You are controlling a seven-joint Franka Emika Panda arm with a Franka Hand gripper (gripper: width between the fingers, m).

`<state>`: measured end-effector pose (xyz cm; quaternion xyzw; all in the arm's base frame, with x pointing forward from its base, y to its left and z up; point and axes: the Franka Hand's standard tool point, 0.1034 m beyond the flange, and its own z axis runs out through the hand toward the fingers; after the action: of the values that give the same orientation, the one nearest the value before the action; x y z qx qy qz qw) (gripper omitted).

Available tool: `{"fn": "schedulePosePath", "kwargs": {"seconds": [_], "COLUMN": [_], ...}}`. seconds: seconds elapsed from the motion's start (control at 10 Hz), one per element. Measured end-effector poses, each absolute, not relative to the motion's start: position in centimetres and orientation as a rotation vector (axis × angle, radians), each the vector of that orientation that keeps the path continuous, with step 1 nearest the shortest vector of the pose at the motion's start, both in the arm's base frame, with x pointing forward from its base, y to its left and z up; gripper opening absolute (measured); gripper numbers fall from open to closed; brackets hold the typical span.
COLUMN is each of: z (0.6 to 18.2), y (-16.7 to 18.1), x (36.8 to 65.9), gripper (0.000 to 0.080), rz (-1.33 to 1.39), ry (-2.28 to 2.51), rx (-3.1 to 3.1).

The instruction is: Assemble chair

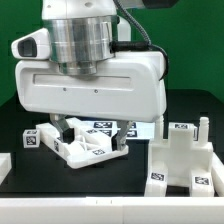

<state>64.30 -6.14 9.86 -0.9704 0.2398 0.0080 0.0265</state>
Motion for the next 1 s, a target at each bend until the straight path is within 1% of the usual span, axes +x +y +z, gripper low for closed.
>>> {"fn": "schedulePosePath", "kwargs": {"seconds": [0.2, 0.3, 0.4, 0.5, 0.6, 0.8, 0.9, 1.0], "z": [9.7, 9.4, 8.7, 9.1, 9.3, 9.0, 8.9, 8.3], "y": [-6.3, -7.2, -7.8, -8.0, -7.8, -7.5, -7.6, -8.2], "x": [64.2, 63.0, 60.8, 60.3, 60.9, 60.8, 60.7, 59.8], "gripper": [0.0649, 0.0649, 0.0649, 0.0649, 0.0649, 0.0649, 0.0649, 0.0649], "rz": [0.004, -0.026, -0.042, -0.019, -0.037, -0.021, -0.015, 0.008], "ry": [0.683, 0.65, 0.766, 0.89, 0.954, 1.149, 1.242, 1.454], "rx": [-3.017, -3.021, -2.976, -2.936, -2.91, -2.825, -2.778, -2.643]}}
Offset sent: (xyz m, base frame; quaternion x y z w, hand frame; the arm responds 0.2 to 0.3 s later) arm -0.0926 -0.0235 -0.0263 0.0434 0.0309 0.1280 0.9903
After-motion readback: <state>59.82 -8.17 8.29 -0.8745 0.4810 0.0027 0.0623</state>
